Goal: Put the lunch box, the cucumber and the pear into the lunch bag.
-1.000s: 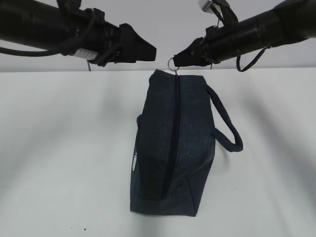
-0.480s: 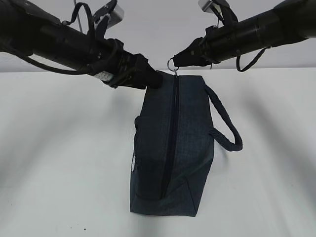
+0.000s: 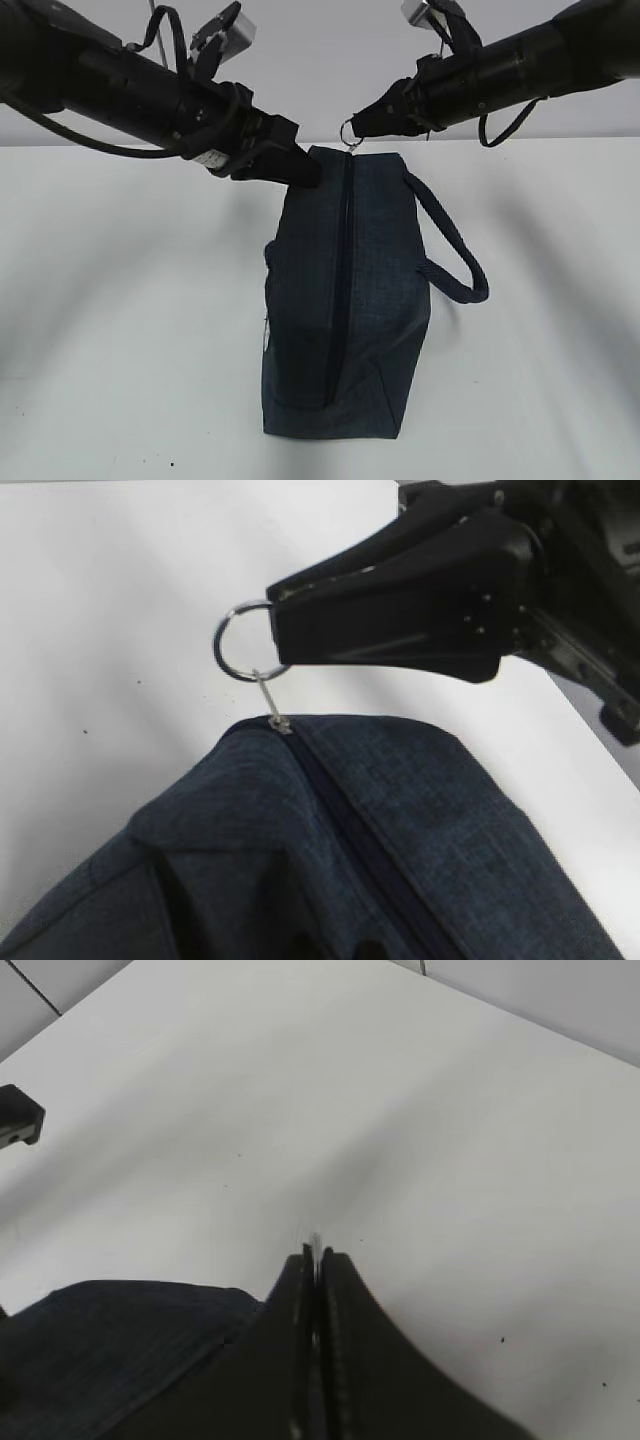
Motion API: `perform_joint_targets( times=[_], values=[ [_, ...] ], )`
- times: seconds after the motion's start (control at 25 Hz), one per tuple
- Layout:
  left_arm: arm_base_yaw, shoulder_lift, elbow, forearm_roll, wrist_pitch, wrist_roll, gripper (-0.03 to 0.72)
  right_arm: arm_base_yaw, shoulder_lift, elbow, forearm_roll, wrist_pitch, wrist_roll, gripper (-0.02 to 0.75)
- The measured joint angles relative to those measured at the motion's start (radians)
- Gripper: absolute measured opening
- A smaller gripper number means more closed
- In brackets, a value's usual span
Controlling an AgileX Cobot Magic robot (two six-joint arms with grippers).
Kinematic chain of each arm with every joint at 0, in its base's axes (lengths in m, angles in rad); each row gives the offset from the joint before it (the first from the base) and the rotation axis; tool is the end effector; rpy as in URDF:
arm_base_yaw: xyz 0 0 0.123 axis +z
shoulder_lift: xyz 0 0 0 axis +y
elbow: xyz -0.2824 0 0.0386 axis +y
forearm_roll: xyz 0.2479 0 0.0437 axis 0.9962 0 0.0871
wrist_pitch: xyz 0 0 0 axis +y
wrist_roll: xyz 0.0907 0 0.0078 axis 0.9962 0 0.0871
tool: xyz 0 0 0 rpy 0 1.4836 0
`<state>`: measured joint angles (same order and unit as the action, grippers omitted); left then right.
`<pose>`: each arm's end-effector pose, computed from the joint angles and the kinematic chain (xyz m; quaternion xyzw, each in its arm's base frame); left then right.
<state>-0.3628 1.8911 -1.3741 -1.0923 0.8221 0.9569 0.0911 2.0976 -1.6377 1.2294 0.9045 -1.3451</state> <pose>0.3586 -0.1995 0.2406 0.2891 0.8435 -0.3732 0.2561 0.4524 0.1091 0.2340 -0.3161 0.7970 0.3353 0.3905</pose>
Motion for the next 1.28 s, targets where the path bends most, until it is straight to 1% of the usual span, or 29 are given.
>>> perform_joint_targets(
  times=[0.24, 0.52, 0.68, 1.04, 1.08, 1.12, 1.16, 1.2, 1.28],
  values=[
    [0.0, -0.034, 0.0, 0.01, 0.048, 0.014, 0.02, -0.009, 0.016, 0.0, -0.01, 0.004, 0.016, 0.006],
    [0.0, -0.04, 0.0, -0.075, 0.134, 0.078, 0.02, -0.01, 0.04, 0.0, -0.029, 0.006, 0.02, 0.006],
    [0.0, -0.067, 0.001, -0.076, 0.145, 0.086, 0.02, -0.014, 0.076, -0.003, -0.05, 0.002, 0.042, 0.006],
    [0.0, -0.077, 0.002, -0.068, 0.101, 0.087, 0.02, -0.02, 0.093, -0.013, -0.042, 0.006, 0.061, 0.008],
    [0.0, -0.077, 0.002, -0.068, 0.088, 0.087, 0.02, -0.02, 0.093, -0.018, -0.046, 0.004, 0.061, 0.02],
    [0.0, -0.077, 0.002, -0.069, 0.069, 0.087, 0.022, -0.022, 0.093, -0.023, -0.052, -0.007, 0.061, 0.052],
    [0.0, -0.077, 0.002, -0.074, 0.05, 0.088, 0.038, -0.023, 0.089, -0.03, -0.06, -0.024, 0.061, 0.103],
    [0.0, -0.077, 0.002, -0.077, 0.029, 0.089, 0.064, -0.027, 0.082, -0.033, -0.073, -0.049, 0.061, 0.156],
    [-0.001, -0.079, 0.002, -0.087, -0.018, 0.093, 0.172, -0.029, 0.057, -0.046, -0.105, -0.084, 0.061, 0.29]
  ],
)
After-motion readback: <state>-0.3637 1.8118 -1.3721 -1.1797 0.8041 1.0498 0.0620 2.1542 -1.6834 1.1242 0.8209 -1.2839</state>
